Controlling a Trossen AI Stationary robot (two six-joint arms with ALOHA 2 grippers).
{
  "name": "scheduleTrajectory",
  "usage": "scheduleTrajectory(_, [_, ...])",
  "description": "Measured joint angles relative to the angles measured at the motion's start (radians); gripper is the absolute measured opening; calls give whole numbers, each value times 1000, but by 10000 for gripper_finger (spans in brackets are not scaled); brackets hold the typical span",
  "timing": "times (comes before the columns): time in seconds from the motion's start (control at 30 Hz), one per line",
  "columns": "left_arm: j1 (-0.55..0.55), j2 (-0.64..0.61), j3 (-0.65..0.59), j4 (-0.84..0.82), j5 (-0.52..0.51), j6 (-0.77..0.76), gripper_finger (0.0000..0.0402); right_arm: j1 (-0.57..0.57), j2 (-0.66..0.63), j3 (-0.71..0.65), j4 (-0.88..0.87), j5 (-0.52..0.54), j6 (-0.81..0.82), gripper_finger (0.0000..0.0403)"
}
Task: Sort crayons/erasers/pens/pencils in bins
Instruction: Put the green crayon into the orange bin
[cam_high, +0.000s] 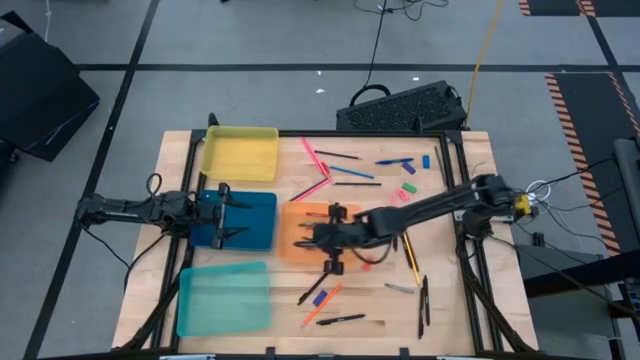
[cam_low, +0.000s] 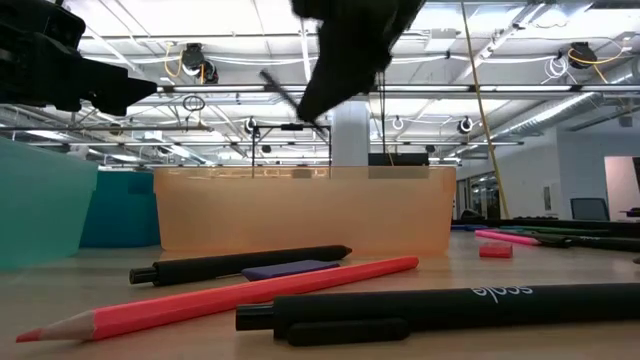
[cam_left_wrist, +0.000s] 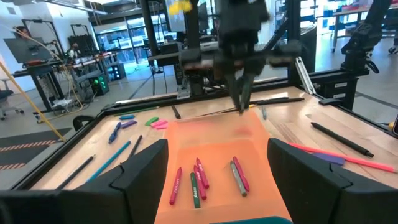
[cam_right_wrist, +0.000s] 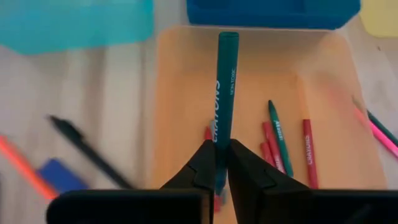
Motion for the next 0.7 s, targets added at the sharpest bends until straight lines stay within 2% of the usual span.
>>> scheduleTrajectory(0.27, [0,0,0,0,0,0,273,-42,123,0,8,-1,-43,28])
scheduleTrajectory(0.43, [0,0,0,0,0,0,274,-42,141,0,11,-1,-69,36])
scheduleTrajectory(0.7, [0,0,0,0,0,0,274,-28,141,0,14,0,-80,86])
